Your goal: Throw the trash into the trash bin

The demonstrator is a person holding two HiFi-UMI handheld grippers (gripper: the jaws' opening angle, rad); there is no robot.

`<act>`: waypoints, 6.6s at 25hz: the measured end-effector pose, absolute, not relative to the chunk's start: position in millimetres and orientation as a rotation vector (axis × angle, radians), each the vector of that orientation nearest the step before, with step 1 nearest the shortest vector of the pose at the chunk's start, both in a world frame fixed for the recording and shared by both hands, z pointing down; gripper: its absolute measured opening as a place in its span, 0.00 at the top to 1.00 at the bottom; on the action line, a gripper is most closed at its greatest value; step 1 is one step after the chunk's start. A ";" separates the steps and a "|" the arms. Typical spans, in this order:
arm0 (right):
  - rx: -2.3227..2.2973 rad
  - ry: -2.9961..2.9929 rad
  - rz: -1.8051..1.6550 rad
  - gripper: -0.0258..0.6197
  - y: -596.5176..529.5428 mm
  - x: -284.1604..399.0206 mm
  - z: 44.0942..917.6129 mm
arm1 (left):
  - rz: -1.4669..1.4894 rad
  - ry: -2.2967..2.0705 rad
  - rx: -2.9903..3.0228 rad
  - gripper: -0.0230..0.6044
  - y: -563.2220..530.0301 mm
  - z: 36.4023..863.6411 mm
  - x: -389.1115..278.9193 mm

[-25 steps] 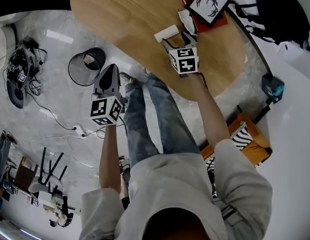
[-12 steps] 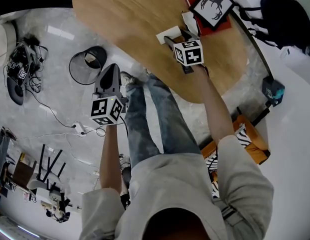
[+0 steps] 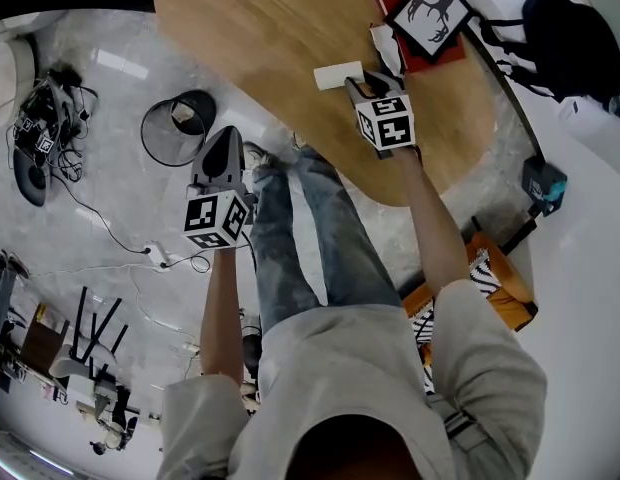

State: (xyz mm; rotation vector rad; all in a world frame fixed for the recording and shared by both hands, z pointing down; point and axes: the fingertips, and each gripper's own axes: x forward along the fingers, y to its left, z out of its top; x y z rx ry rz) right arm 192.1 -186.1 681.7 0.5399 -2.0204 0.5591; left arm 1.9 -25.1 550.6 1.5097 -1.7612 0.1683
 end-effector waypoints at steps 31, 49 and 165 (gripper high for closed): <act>0.051 -2.269 0.357 0.91 -12.6 -21.3 608.5 | -0.037 -2.097 1.173 0.93 153.4 519.1 -107.6; -0.418 -2.155 0.162 0.91 162.0 -122.8 653.5 | -0.198 -2.284 0.750 0.93 326.3 534.6 -127.0; 0.187 -2.286 0.300 0.64 -29.0 37.3 597.0 | 0.017 -2.016 1.302 0.93 102.4 517.3 -78.3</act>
